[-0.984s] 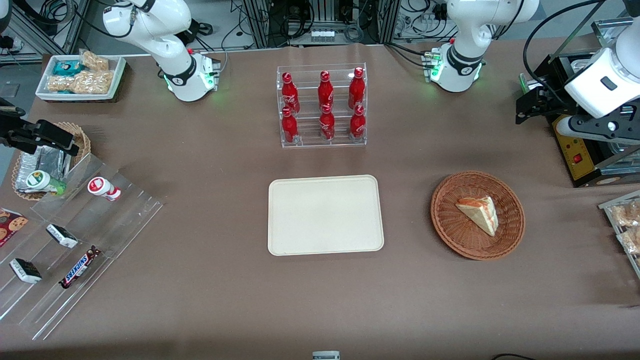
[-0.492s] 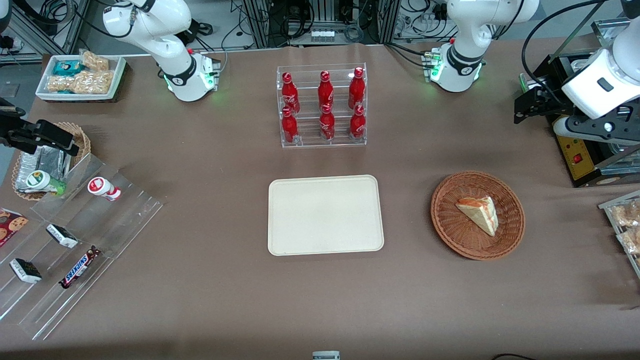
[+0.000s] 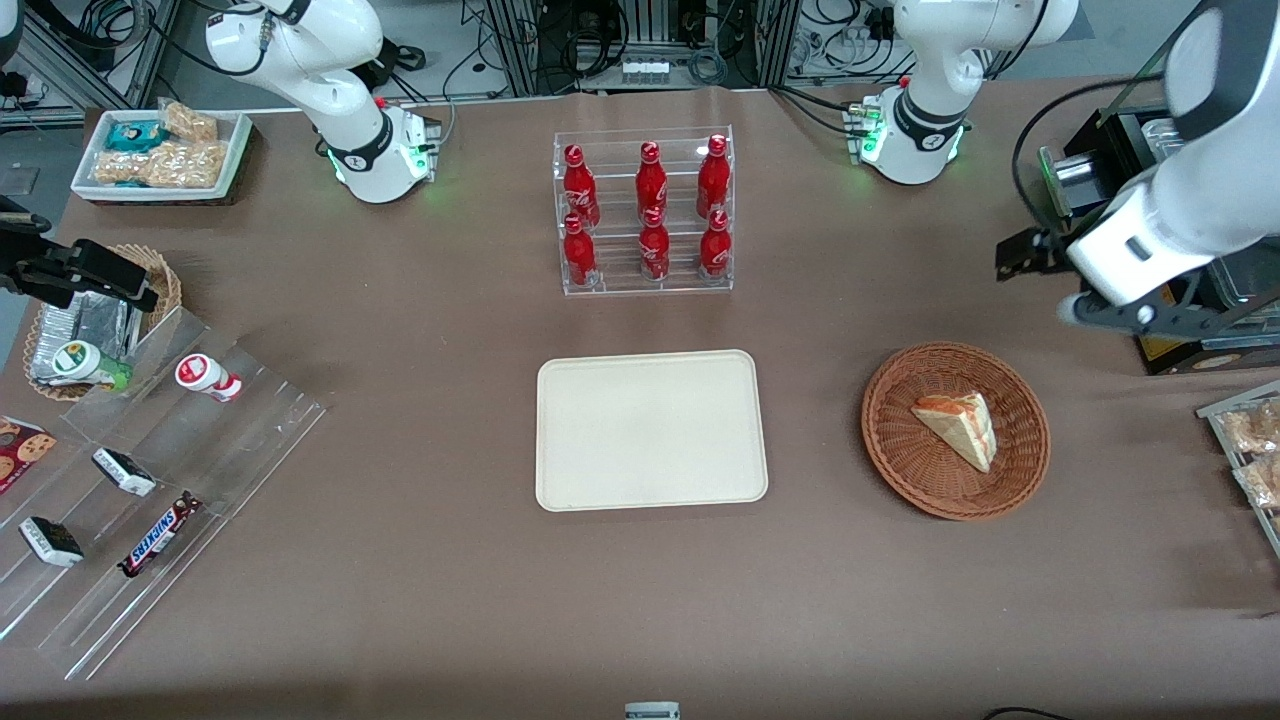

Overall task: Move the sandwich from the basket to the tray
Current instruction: 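Move the left gripper over the wicker basket above the sandwich, then lower the open left gripper and close it on the wrapped sandwich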

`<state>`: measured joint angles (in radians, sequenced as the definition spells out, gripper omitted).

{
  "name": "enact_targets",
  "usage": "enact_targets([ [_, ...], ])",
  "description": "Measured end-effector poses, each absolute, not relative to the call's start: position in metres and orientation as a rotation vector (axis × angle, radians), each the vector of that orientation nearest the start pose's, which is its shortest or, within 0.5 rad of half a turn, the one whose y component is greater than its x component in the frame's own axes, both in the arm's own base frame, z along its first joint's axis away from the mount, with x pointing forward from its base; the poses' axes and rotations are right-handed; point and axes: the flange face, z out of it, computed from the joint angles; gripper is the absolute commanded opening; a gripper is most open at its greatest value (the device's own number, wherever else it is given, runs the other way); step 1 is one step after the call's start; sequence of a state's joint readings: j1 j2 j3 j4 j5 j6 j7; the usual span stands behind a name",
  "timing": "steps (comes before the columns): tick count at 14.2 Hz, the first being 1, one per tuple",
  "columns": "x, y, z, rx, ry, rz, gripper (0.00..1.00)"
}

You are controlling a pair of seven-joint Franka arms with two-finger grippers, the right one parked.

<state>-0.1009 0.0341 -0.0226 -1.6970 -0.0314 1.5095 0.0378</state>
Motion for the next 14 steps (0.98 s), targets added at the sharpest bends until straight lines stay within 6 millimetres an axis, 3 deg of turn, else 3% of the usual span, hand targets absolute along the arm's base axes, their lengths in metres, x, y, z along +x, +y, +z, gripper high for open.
enact_targets([
  [5, 0.542, -0.066, 0.442, -3.141, 0.223, 0.306, 0.99],
  [8, 0.532, -0.059, 0.392, -3.139, 0.135, 0.244, 1.00],
  [11, 0.522, -0.056, 0.363, -3.117, -0.099, 0.199, 1.00],
  [14, 0.520, -0.056, 0.352, -3.074, -0.477, 0.149, 1.00],
])
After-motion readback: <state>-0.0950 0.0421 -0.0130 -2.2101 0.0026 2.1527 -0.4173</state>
